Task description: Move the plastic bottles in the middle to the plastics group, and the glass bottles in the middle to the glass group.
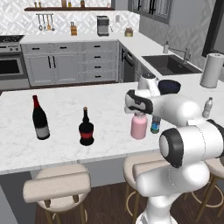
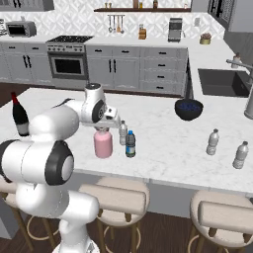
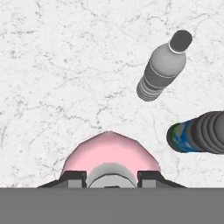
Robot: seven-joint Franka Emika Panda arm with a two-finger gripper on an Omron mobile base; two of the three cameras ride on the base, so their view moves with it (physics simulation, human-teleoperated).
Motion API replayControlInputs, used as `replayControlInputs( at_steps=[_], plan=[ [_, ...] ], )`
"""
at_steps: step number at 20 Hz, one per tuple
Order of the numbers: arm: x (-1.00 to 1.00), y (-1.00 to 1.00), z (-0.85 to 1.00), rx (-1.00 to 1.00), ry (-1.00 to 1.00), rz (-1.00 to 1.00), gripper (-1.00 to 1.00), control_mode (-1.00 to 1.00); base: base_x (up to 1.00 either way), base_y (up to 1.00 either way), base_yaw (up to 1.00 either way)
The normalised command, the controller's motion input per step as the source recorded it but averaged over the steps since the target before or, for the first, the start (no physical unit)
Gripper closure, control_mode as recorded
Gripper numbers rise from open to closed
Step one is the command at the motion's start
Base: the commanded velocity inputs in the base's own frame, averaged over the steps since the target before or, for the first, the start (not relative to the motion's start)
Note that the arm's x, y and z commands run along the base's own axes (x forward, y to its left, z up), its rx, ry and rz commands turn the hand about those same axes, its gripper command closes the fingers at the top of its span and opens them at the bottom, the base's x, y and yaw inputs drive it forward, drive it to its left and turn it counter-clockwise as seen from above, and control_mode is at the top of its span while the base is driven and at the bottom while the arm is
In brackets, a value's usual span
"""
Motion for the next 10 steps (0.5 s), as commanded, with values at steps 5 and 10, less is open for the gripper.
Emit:
replayControlInputs(
  at_steps=[5, 10],
  plan=[
    [0.46, 0.52, 0.30, 0.03, 0.02, 0.21, 1.00, -1.00, 0.00, 0.00, 0.00],
    [0.75, 0.41, 0.03, 0.03, 0.01, 0.31, 1.00, -1.00, 0.00, 0.00, 0.00]
  ],
)
